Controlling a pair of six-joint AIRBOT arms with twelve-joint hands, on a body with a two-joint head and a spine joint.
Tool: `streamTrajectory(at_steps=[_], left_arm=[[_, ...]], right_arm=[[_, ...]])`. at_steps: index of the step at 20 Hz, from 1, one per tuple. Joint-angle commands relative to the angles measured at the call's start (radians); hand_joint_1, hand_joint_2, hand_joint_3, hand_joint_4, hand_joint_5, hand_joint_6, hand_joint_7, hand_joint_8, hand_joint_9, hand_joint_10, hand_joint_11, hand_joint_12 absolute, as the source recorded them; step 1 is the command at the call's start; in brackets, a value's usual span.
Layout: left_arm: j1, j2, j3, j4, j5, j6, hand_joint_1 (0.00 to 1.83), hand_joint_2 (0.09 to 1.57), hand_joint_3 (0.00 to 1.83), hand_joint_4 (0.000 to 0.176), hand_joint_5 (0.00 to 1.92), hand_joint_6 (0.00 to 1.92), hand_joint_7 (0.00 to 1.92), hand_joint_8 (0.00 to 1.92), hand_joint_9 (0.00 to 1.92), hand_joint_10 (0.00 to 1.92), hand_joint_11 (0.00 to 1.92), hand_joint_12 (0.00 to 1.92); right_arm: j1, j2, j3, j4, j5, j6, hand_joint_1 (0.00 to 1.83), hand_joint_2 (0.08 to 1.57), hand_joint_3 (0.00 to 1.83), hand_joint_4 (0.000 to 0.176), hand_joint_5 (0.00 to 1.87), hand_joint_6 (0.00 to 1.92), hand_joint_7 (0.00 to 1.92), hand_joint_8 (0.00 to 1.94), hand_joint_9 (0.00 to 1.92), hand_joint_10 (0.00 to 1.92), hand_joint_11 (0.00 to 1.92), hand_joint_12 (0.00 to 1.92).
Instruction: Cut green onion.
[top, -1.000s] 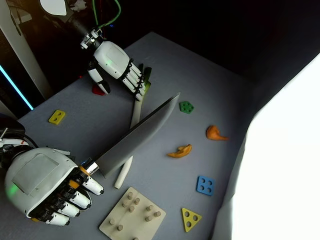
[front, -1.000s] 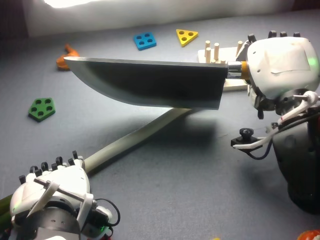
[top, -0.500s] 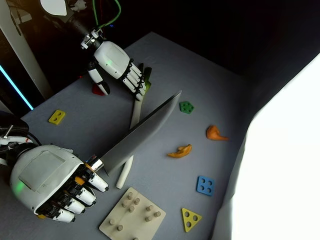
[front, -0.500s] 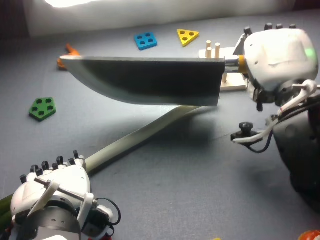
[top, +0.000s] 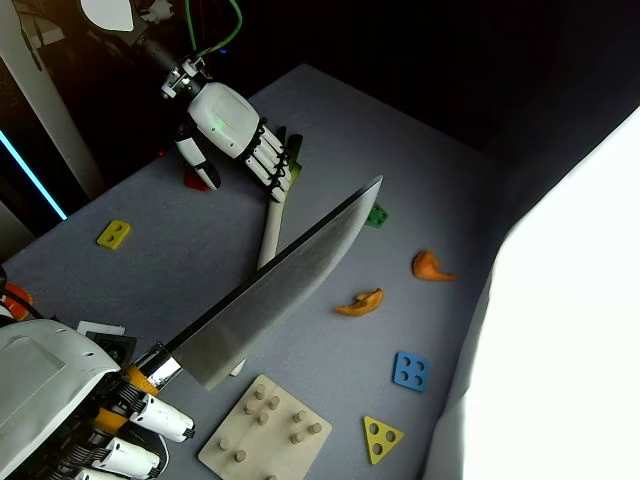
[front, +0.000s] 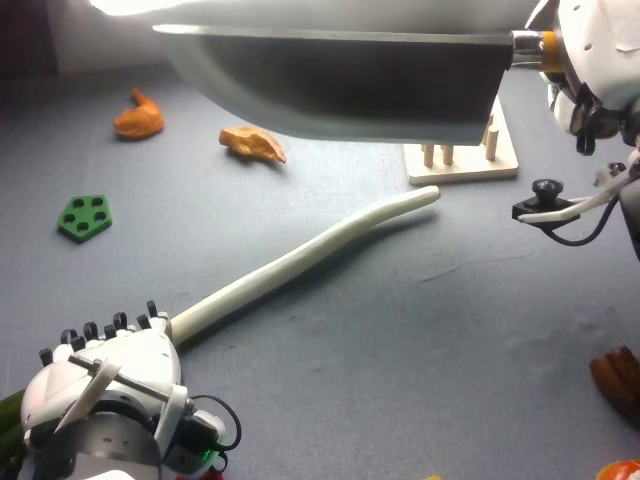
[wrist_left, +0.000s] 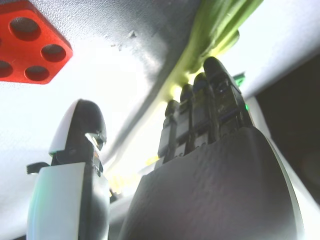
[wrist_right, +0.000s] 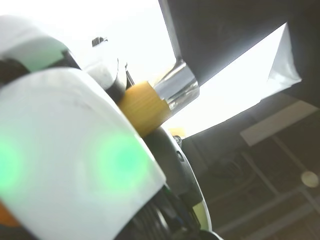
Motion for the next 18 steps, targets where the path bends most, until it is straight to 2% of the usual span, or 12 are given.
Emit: streamTrajectory(at_steps=[1,4,5,10,16,18], left_arm=[[-0.003,-0.003,0.003,0.031,0.034,0.004,0.81,1.25,0.0,0.033,0.14,0.0,0.18,0.01,0.11,0.01,0.0,0.57],[-0.004,-0.003,0.003,0.036,0.034,0.004,0.79,1.26,0.0,0.031,0.13,0.0,0.2,0.01,0.13,0.01,0.0,0.57],[-0.004,-0.003,0.003,0.041,0.034,0.004,0.8,1.25,0.0,0.035,0.12,0.0,0.13,0.0,0.11,0.01,0.0,0.58],[-0.013,0.003,0.006,0.046,0.034,0.004,0.8,1.25,0.0,0.034,0.13,0.0,0.11,0.0,0.09,0.0,0.0,0.55],[-0.033,0.008,0.009,0.06,0.034,0.004,0.83,1.24,0.0,0.032,0.14,0.0,0.13,0.01,0.11,0.01,0.0,0.55],[-0.039,0.013,0.008,0.063,0.034,0.005,0.8,1.24,0.0,0.038,0.13,0.0,0.15,0.01,0.1,0.0,0.0,0.57]], right_arm=[[0.017,0.022,0.002,-0.08,0.093,0.013,1.58,1.01,0.41,0.176,1.38,1.92,1.62,1.94,1.7,1.92,1.74,1.92],[0.042,0.079,0.002,-0.084,0.014,0.058,1.58,0.99,0.41,0.176,1.32,1.92,1.61,1.94,1.69,1.92,1.73,1.92],[0.047,0.091,0.002,-0.089,0.0,0.07,1.59,1.0,0.41,0.176,1.33,1.92,1.6,1.94,1.68,1.92,1.71,1.92],[0.057,0.144,0.014,-0.14,-0.1,0.147,1.58,1.01,0.43,0.176,1.36,1.92,1.61,1.94,1.69,1.92,1.73,1.92],[0.045,0.155,0.109,-0.193,-0.177,0.282,1.59,0.99,0.45,0.176,1.38,1.92,1.62,1.94,1.68,1.92,1.72,1.92],[0.041,0.154,0.142,-0.195,-0.213,0.316,1.58,0.99,0.45,0.176,1.37,1.92,1.61,1.94,1.68,1.92,1.72,1.92]])
